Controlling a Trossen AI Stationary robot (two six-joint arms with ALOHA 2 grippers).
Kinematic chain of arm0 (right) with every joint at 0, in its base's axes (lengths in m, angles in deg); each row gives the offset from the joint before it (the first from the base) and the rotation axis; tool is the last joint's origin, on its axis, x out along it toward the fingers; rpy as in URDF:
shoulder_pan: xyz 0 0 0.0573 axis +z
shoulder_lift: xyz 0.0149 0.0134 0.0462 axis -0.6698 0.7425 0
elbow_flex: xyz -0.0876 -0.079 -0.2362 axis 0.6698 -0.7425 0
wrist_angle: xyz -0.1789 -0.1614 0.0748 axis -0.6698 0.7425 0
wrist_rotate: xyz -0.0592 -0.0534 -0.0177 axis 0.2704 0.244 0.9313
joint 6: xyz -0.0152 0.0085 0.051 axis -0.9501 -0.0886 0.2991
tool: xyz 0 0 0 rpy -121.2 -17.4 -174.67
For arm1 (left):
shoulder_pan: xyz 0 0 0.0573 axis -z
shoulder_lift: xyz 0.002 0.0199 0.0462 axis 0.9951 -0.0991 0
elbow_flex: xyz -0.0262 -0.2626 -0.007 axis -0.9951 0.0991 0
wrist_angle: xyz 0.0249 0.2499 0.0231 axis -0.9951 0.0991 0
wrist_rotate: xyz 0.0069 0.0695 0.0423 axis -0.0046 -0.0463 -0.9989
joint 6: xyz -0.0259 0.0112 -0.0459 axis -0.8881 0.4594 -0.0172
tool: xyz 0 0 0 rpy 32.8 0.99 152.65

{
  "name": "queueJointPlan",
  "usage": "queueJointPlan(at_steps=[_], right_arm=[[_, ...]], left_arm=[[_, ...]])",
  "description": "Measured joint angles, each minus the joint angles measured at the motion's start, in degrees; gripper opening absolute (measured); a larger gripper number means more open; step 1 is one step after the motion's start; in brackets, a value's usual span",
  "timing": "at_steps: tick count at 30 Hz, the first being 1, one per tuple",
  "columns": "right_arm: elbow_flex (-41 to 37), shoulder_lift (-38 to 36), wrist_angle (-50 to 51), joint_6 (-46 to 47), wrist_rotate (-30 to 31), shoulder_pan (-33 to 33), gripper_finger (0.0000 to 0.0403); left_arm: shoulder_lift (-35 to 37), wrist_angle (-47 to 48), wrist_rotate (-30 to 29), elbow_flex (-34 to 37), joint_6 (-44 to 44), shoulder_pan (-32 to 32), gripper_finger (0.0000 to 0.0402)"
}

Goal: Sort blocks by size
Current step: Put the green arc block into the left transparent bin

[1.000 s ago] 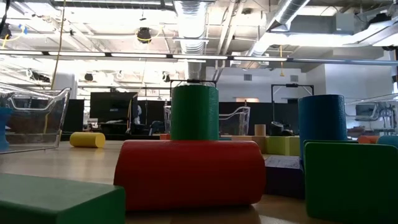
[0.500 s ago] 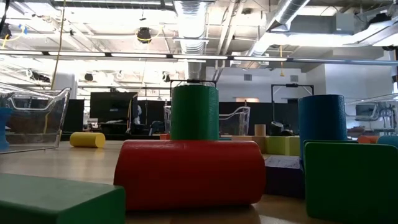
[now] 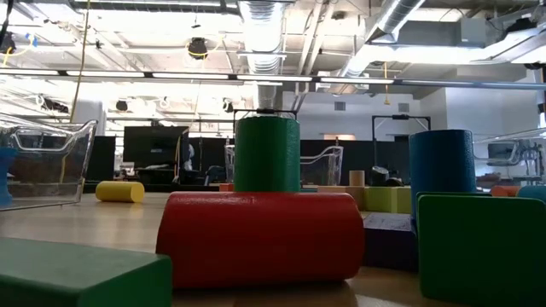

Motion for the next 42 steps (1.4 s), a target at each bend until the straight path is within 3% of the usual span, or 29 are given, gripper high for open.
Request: queueJointPlan(at_steps=[10,24,35,42], right_arm=[[0.0,0.0,-0.4,0.0,0.0,-0.5,0.0163],[0.0,0.0,-0.8,0.2,-0.2,-0.5,0.0166],[0.0,0.0,-0.4,0.0,0.0,-0.4,0.0184],[0.0,0.0,1.4,0.0,0.1,-0.4,0.0218]], left_arm=[[0.0,-0.8,-1.3,0.0,1.3,0.0,0.0224],[0.0,0.6,-1.2,0.0,1.9,0.0,0.0128],[0.0,0.6,-1.5,0.0,2.9,0.1,0.0129],[1.7,2.3,-1.4,0.0,3.5,1.7,0.0129]])
